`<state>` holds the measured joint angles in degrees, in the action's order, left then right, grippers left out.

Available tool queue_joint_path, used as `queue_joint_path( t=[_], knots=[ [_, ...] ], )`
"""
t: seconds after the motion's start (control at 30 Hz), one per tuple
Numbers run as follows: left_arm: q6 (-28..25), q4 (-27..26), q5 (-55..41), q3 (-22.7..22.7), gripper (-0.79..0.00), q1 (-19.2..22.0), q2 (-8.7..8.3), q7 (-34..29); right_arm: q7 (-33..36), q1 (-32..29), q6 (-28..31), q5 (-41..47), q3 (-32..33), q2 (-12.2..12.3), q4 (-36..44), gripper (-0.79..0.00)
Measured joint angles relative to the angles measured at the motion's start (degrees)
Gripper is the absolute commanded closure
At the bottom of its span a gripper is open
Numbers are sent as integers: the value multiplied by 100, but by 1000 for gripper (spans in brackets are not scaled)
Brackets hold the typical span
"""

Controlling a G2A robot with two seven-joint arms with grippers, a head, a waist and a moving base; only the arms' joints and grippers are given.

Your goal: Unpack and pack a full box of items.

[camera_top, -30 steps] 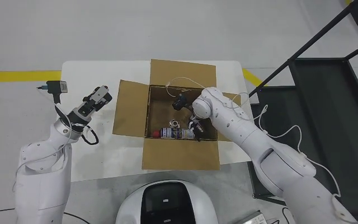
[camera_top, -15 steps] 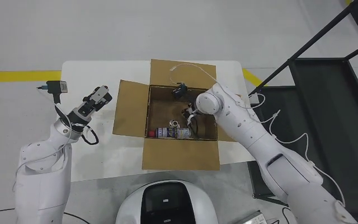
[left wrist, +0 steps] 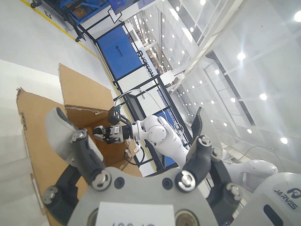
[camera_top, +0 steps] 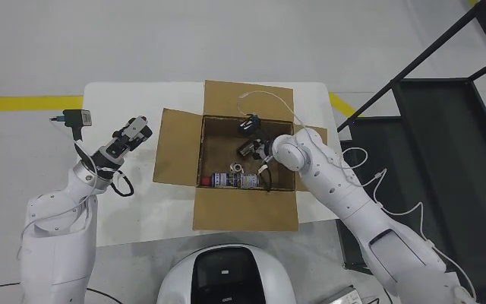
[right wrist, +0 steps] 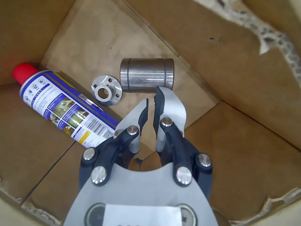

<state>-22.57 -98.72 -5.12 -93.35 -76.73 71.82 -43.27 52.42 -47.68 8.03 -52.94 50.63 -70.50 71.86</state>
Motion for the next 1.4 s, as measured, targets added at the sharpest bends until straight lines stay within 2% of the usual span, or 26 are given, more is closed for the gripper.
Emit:
queue_joint_path(
  t=[0.03, 0.07, 0.1, 0.17, 0.2, 0.23, 0.27, 0.77, 1.2, 1.4],
  knots=[
    [0, 0, 0, 0, -785, 0, 0, 0, -60, -21, 14, 79, 31, -3, 47, 0],
    [0, 0, 0, 0, -785, 0, 0, 0, -91, -41, 49, 151, 63, -2, 93, -62],
    [0, 0, 0, 0, -785, 0, 0, 0, -99, -62, 84, 209, 98, 3, 137, -292],
    [0, 0, 0, 0, -785, 0, 0, 0, -51, -119, 122, 276, 169, 20, 227, -366],
    [0, 0, 0, 0, -785, 0, 0, 0, -20, -147, 128, 324, 199, 27, 261, -603],
    [0, 0, 0, 0, -785, 0, 0, 0, 19, -179, 127, 383, 240, 34, 299, -745],
    [0, 0, 0, 0, -785, 0, 0, 0, 47, -201, 117, 423, 269, 39, 324, -785],
    [0, 0, 0, 0, -785, 0, 0, 0, 171, -204, -498, 949, 280, -58, 6, -785],
    [0, 0, 0, 0, -785, 0, 0, 0, 810, 206, -334, -45, -182, -125, -275, -785],
    [0, 0, 0, 0, -785, 0, 0, 0, 1155, 215, -278, -24, -25, -86, 28, -785]
  ],
)
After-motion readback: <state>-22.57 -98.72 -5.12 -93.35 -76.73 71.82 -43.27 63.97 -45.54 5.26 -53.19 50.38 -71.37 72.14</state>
